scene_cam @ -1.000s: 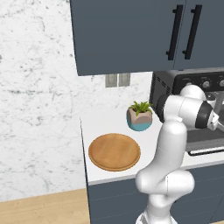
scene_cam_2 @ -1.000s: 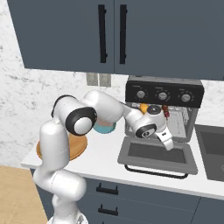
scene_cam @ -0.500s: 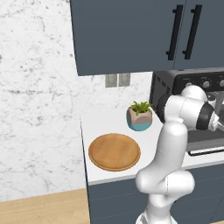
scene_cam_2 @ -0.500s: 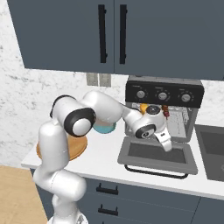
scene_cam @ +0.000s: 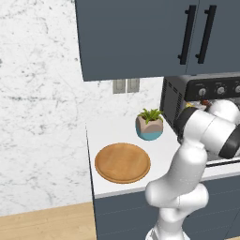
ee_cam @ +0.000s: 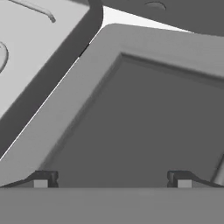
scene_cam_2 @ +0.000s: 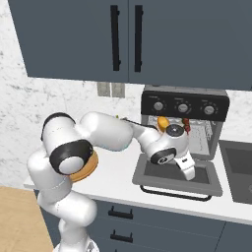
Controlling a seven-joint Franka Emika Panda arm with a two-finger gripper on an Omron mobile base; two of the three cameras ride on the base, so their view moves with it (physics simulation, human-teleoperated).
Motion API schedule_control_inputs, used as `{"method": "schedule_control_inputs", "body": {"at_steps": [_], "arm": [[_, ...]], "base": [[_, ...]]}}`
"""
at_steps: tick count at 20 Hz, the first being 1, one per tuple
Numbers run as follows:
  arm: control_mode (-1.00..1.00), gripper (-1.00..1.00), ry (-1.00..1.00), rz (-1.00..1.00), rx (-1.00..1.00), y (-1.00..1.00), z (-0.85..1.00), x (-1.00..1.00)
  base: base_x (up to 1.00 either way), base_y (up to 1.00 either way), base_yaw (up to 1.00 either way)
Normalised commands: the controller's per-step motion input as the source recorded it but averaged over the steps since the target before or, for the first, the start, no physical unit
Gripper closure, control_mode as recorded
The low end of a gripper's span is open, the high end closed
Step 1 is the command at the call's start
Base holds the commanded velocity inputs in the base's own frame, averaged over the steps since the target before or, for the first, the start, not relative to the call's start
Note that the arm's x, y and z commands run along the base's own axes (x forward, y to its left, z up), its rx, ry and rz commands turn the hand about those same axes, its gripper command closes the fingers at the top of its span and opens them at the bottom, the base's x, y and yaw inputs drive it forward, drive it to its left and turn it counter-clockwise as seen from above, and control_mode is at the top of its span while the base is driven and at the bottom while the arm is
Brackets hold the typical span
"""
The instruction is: Pick up the kebab skewer and baguette bread, and place them inside the toaster oven. Close the toaster oven door and start by setting the timer.
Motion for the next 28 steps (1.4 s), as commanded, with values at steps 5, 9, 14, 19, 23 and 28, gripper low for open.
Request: {"method": "schedule_control_inputs", "body": {"at_steps": [5, 9, 14, 19, 23, 28], "arm": [[-1.00, -1.00, 0.04, 0.36, 0.00, 0.44, 0.28, -0.79], [-1.00, -1.00, 0.06, 0.42, 0.00, 0.19, 0.02, -0.97], [-1.00, -1.00, 0.12, 0.33, 0.00, 0.22, 0.00, -0.75], [-1.00, -1.00, 0.13, 0.21, 0.00, 0.43, -0.05, -0.29], [-1.00, -1.00, 0.01, 0.22, 0.00, 0.26, -0.25, 0.00], [-1.00, -1.00, 0.00, 0.21, 0.00, 0.26, -0.31, 0.00]], "base": [[0.00, 0.00, 0.00], [0.00, 0.00, 0.00], [0.00, 0.00, 0.00], [0.00, 0.00, 0.00], [0.00, 0.00, 0.00], [0.00, 0.00, 0.00]]}}
